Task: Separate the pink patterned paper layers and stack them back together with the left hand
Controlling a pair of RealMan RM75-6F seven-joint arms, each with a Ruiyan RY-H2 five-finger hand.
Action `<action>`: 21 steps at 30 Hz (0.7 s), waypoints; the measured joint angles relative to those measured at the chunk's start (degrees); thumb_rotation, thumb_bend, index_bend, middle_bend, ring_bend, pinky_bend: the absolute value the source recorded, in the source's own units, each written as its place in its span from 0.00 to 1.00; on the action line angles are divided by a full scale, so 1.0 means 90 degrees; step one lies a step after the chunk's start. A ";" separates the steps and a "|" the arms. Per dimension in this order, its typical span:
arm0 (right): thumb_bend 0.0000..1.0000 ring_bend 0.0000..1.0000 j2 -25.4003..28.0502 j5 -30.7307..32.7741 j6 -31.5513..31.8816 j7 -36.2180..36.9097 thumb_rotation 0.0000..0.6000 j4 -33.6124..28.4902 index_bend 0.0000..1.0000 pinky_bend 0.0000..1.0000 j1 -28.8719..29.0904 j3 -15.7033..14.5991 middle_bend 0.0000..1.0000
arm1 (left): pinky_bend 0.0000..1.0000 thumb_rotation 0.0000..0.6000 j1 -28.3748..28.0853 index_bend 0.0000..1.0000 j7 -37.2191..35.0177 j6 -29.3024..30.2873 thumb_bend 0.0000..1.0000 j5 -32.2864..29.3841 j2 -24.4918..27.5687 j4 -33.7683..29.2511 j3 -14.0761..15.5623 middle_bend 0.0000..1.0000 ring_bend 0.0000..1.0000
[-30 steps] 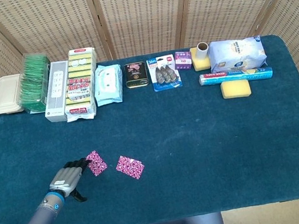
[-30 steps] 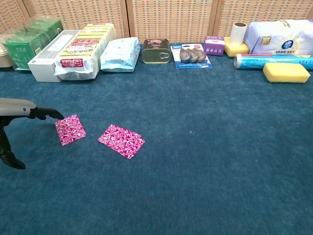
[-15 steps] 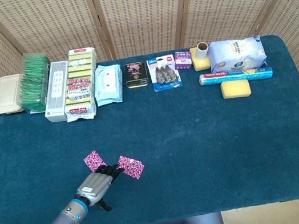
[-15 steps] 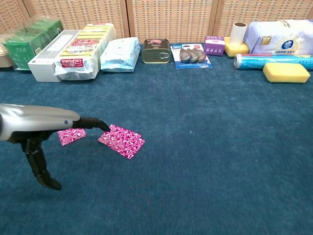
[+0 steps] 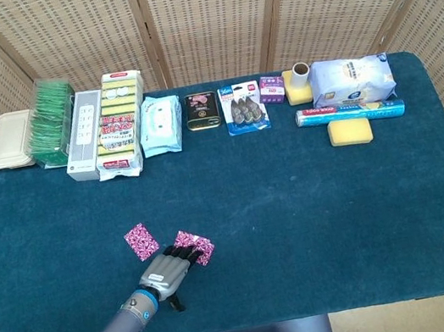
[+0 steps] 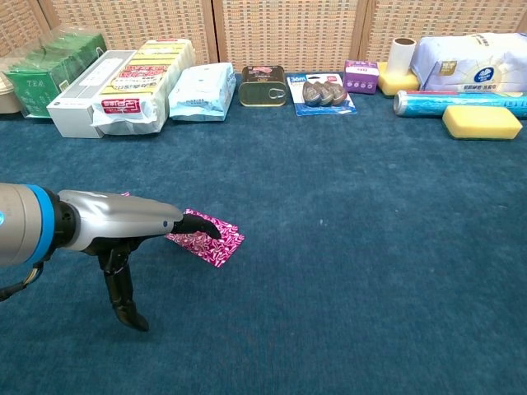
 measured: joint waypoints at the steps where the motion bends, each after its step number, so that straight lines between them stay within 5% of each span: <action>1: 0.00 0.00 0.0000 -0.0005 0.0004 0.0002 1.00 -0.0003 0.00 0.00 -0.0002 -0.0001 0.00 | 0.03 1.00 -0.0024 0.00 0.0011 0.0010 0.06 -0.0055 -0.0018 0.0020 -0.0009 0.00 0.05; 21: 0.00 0.00 -0.0043 0.0014 -0.0031 -0.0128 1.00 -0.0063 0.00 0.00 0.0024 -0.0005 0.00 | 0.03 1.00 -0.0190 0.00 -0.0322 -0.0288 0.06 -0.0627 0.0083 0.0618 -0.0007 0.00 0.05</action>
